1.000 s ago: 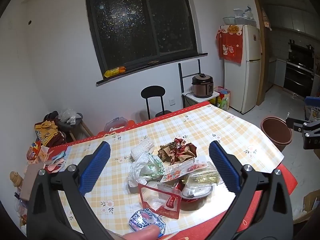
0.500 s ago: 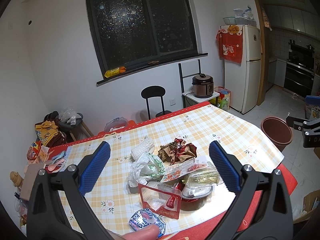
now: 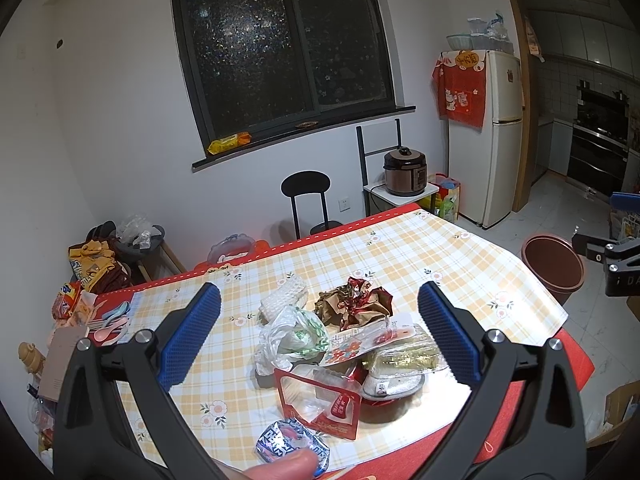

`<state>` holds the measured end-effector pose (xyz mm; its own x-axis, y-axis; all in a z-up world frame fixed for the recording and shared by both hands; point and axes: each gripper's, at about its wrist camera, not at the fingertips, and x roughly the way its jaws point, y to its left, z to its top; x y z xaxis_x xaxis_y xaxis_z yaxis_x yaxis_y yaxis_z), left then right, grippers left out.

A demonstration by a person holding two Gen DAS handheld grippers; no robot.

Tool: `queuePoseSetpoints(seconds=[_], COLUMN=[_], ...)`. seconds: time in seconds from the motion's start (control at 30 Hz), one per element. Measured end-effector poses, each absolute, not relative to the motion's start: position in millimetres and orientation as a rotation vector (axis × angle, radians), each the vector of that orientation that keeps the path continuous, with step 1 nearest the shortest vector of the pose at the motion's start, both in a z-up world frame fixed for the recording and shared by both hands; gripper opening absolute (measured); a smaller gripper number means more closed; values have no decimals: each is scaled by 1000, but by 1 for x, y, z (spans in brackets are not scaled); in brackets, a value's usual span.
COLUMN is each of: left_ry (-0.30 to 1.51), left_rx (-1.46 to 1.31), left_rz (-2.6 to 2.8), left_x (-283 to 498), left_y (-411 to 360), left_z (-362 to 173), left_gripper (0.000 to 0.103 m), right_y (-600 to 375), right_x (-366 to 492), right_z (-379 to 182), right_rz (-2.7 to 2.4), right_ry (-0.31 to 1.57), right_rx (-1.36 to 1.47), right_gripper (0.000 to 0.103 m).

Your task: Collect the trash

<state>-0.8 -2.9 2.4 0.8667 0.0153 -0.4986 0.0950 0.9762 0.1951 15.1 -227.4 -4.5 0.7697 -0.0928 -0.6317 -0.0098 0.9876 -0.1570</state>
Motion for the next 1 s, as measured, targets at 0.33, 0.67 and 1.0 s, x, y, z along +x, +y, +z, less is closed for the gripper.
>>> queuePoseSetpoints(seconds=[0.33, 0.67, 1.0], left_ry=[524, 524, 524], left_rx=[215, 215, 214], left_rz=[-40, -42, -42], left_x=[0, 3, 3], left_y=[-3, -4, -3], left_z=[7, 8, 8], left_gripper=[97, 97, 97], right_y=[-229, -228, -228], right_x=[18, 18, 19], right_z=[-4, -4, -4], right_rz=[-40, -42, -41], right_ry=[695, 695, 697], right_rx=[-157, -157, -157], right_gripper=[98, 98, 98])
